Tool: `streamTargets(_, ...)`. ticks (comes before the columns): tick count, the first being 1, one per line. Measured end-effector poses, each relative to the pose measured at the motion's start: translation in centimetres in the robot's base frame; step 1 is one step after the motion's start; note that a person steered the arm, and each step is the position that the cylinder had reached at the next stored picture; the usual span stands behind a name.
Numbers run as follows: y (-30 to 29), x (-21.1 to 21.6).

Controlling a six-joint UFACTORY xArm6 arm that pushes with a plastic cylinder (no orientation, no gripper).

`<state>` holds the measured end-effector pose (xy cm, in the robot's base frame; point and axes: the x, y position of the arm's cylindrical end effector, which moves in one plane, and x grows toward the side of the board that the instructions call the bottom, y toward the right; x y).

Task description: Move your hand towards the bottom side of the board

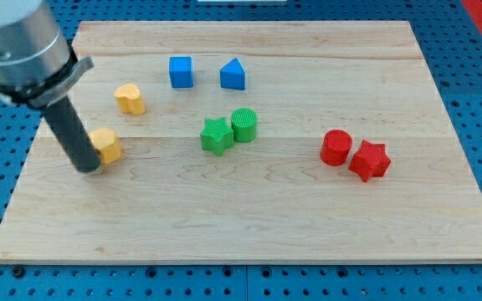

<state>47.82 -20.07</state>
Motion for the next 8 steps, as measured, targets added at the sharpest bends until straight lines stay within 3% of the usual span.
streamTargets(2, 3.0, -3.9)
streamTargets(3, 1.5, -3.0)
streamTargets(5, 8.6, -1.5)
streamTargets(7, 3.6, -5.3)
streamTargets(8, 1.5, -4.1)
